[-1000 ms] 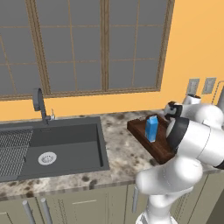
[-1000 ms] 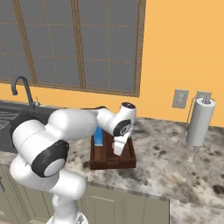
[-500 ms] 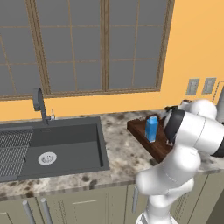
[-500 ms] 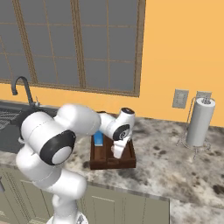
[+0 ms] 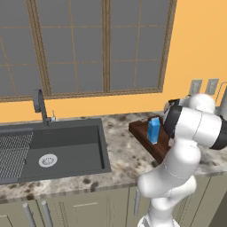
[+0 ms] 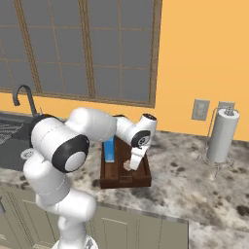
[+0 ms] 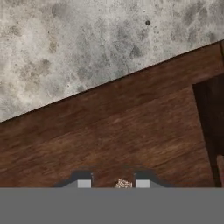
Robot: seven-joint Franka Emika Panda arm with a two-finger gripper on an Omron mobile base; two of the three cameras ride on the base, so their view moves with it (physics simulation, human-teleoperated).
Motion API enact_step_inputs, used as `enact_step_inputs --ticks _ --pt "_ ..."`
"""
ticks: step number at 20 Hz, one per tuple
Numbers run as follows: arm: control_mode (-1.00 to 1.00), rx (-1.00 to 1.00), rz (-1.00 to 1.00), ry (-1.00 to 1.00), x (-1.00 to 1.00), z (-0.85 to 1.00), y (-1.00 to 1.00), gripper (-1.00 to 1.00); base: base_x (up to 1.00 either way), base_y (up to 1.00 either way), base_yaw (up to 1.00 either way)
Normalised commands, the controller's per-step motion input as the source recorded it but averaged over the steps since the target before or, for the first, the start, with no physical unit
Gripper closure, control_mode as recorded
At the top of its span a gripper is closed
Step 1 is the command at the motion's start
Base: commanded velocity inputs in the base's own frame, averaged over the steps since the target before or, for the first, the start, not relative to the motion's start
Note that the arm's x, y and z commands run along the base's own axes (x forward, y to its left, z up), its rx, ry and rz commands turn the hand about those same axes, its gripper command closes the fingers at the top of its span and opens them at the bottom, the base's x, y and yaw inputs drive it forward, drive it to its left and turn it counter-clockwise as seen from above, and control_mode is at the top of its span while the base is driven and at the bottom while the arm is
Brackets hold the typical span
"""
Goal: Take out the milk from the fridge and place it on the tray on the counter. Then take the sugar cube near the tray and place it in the tray.
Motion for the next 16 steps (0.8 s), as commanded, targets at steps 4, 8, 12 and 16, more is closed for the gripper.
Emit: enact_step_inputs --ticks 4,8,12,16 --pt "-1.00 0.02 0.00 0.00 -0.41 0.82 0.00 -1.00 0.00 0.00 0.00" --pt "-1.00 0.00 0.04 0.00 -0.40 0.83 0.35 -1.00 0.00 0.00 0.00" --pt "-1.00 -0.05 0.18 0.00 -0.67 0.89 0.65 -1.00 0.00 0.00 0.00" --pt "-1.00 0.00 0.20 0.06 -0.70 0.93 0.24 -1.00 0.00 0.00 0.00"
